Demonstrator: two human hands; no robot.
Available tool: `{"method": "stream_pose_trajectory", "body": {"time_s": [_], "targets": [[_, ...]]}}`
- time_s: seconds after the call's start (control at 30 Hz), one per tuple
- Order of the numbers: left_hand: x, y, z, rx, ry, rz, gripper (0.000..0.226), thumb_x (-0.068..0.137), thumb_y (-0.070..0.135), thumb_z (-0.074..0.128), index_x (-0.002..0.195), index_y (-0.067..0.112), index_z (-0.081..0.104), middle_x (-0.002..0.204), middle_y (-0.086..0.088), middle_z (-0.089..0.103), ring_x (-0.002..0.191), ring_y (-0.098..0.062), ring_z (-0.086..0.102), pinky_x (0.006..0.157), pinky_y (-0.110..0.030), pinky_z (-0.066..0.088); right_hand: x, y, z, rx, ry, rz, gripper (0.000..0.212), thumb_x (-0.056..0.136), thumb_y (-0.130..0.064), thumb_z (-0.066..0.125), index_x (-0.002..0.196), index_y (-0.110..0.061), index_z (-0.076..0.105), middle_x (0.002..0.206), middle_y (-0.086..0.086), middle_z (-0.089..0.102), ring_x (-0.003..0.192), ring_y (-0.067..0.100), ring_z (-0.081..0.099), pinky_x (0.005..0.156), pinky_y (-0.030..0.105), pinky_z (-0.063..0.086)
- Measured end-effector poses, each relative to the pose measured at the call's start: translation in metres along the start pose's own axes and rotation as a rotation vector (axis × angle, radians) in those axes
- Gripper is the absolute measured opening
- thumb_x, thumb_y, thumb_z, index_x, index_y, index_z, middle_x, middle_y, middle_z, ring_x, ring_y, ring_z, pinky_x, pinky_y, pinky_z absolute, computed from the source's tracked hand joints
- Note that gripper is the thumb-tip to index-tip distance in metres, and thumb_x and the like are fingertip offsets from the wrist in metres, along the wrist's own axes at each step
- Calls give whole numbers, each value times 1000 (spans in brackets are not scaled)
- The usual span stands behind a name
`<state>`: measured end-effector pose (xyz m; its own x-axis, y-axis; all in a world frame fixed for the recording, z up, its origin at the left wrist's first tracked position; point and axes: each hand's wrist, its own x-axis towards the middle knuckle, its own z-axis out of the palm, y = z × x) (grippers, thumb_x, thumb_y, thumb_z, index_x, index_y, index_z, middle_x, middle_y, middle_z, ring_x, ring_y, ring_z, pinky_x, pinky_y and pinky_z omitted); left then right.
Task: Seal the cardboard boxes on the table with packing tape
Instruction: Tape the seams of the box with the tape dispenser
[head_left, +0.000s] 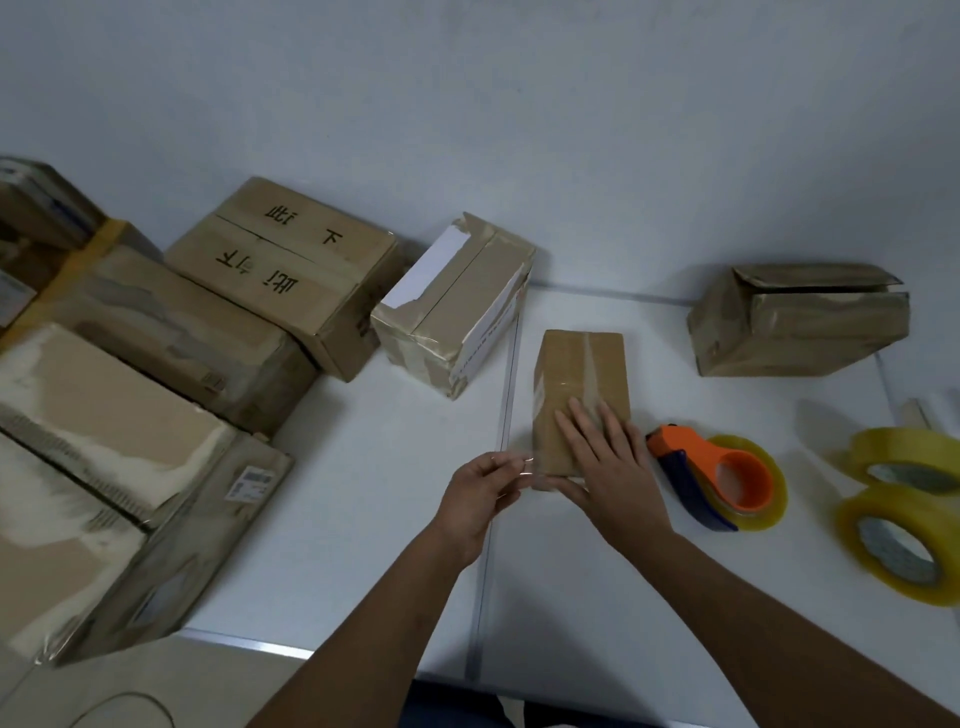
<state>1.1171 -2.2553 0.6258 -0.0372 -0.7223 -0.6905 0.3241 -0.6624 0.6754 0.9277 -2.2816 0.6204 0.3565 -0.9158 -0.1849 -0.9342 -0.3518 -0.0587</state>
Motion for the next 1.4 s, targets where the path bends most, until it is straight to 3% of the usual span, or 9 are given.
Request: {"method": "stream_pose_trajectory", "body": {"time_s": [0.23, 0.33, 0.43, 0.57, 0.73, 0.93, 1.13, 1.23, 1.4], "targets": [[3, -1, 5, 53, 60, 103, 13, 96, 16, 63, 100, 7, 72, 89, -2, 74, 86, -14, 69, 85, -24, 53, 0, -5, 3, -16, 0, 35, 77, 93, -68, 21, 155, -23, 22, 163, -1, 18, 150, 28, 16, 118, 50, 20], [9, -1, 9, 101, 100, 171, 15, 97, 15, 62, 98, 2, 70, 84, -3, 70, 82, -13, 64, 77, -19, 52, 1, 1, -4, -3, 14, 8, 78, 90, -71, 22, 154, -27, 25, 161, -4, 23, 146, 26, 23, 114, 48, 28], [15, -2, 13, 173, 108, 230, 13, 98, 13, 58, 95, 7, 69, 81, 1, 68, 80, -12, 60, 82, -23, 52, 5, 8, -13, -2, 4, -20, 81, 86, -75, 19, 152, -30, 30, 156, -6, 32, 139, 24, 32, 108, 47, 37], [21, -4, 19, 290, 99, 283, 14, 100, 21, 55, 96, 15, 67, 97, 3, 66, 90, -11, 62, 88, -26, 51, 0, 2, -3, 23, 3, -4, 76, 93, -69, 13, 155, -27, 24, 161, -2, 23, 147, 28, 22, 117, 51, 25], [23, -13, 28, 286, 152, 353, 12, 101, 25, 55, 99, 20, 66, 112, 8, 52, 101, -10, 60, 84, -17, 50, 1, 2, -3, 38, -7, 3, 77, 94, -69, 3, 155, -26, 24, 161, -1, 23, 148, 30, 20, 117, 52, 21], [29, -23, 45, 276, 169, 353, 19, 106, 28, 43, 115, 12, 51, 116, 2, 42, 103, -4, 51, 74, -6, 46, 1, 3, 2, 39, 9, 10, 74, 93, -68, 16, 155, -28, 20, 162, -1, 20, 149, 29, 17, 118, 52, 20], [59, -25, 39, 323, 115, 245, 23, 104, 22, 39, 88, 9, 50, 101, -17, 55, 83, -23, 54, 67, -26, 47, 1, 3, 6, 59, 31, 26, 74, 92, -62, 36, 156, -29, 17, 163, -2, 17, 150, 29, 13, 118, 53, 19], [65, -22, 25, 459, 168, 139, 14, 100, 16, 48, 106, 12, 60, 113, -15, 63, 97, -25, 64, 74, -26, 51, 1, 3, 5, 62, 31, 19, 73, 93, -65, 30, 156, -30, 16, 163, -4, 14, 150, 28, 11, 119, 51, 16], [8, -10, 15, 366, 201, 260, 30, 102, 7, 47, 106, 24, 71, 108, 5, 73, 103, -12, 68, 96, -29, 52, 1, 3, 5, 81, 27, 22, 74, 91, -68, 21, 156, -31, 15, 163, -5, 13, 150, 27, 9, 119, 52, 15]]}}
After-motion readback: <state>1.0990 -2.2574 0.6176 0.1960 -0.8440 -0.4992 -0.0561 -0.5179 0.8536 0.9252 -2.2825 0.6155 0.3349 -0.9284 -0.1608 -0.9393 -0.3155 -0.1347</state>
